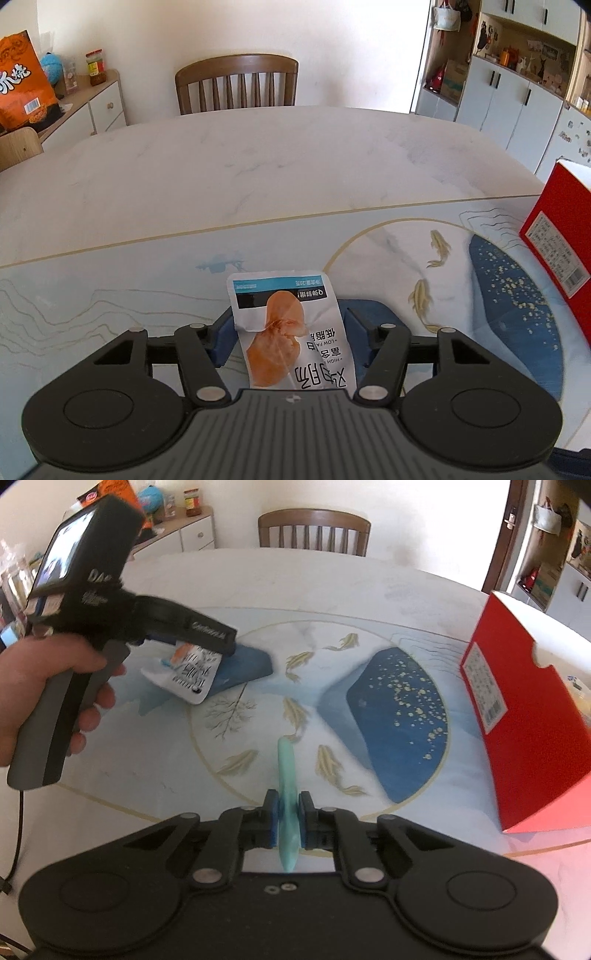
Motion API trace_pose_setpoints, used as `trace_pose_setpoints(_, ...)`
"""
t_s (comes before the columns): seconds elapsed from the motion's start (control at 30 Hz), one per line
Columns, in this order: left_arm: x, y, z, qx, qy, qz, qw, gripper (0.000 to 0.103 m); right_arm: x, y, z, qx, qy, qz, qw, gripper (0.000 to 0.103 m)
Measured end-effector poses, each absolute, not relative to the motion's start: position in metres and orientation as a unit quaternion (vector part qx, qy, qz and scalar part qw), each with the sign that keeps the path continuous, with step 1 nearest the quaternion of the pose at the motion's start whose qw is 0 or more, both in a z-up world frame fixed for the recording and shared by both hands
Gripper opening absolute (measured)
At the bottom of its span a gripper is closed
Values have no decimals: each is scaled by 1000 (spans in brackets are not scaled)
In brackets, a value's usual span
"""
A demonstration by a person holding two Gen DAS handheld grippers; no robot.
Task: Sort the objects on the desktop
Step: 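Grasp white meat-picture snack packet with left tool while right grasps mint-green stick, then lift and carry the snack packet and green stick toward the shoebox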
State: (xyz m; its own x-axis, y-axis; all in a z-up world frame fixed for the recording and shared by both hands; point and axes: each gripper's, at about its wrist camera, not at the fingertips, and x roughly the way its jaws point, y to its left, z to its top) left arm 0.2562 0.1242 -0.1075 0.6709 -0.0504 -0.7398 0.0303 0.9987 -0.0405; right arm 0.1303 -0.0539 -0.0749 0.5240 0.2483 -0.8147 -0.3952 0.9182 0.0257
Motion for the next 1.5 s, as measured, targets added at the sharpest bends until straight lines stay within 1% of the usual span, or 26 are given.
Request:
trace_pose_setpoints(0.27, 242, 118, -89, -32, 402, -42, 914, 60, 128, -75, -58, -62, 440, 174, 879, 10)
trace_pose_setpoints(0.7, 210, 81, -63, -53, 410, -97, 905, 60, 117, -118, -35, -14, 429, 142, 892, 10)
trace_pose_setpoints(0.97, 196, 60, -42, -58, 408, -134, 901, 60, 112, -144, -14, 12, 407, 126, 904, 10)
trace_pose_setpoints(1.3, 182, 16, -14, -36, 412, -190, 890, 60, 108, -176, 7, 34, 384, 109, 916, 10)
trace_pose_setpoints(1.5, 181, -11, -2, -27, 408, -218, 886, 60, 113, -199, 18, 34, 372, 102, 922, 7)
